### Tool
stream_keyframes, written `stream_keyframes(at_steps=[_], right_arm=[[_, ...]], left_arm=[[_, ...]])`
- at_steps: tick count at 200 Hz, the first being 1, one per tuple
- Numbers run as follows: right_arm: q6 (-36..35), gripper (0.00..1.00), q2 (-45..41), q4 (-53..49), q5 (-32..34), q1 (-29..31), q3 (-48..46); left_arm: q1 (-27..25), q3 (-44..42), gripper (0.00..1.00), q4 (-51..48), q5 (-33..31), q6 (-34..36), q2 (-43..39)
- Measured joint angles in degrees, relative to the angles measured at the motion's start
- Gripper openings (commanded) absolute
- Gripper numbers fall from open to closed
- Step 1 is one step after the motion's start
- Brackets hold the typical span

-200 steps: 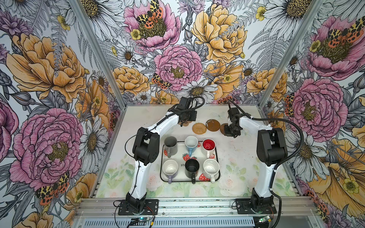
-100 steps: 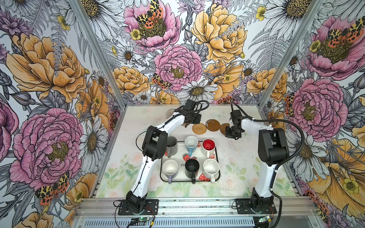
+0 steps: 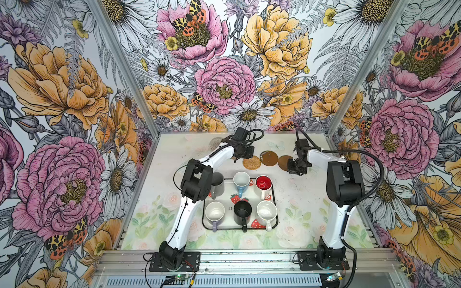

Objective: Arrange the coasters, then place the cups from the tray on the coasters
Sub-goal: 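Lower the left gripper onto the rattan coaster and close on it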

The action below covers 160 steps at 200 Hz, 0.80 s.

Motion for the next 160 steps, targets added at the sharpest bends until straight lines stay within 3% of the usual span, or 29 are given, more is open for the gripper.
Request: stream_keyframes(at_steps=[160], right_arm=[[1.11,0.00,2.62,0.13,-2.29,-3.06,4.15]], left_arm=[[0.11,4.39,0.00,-0.20,1.27,-2.47,7.26]])
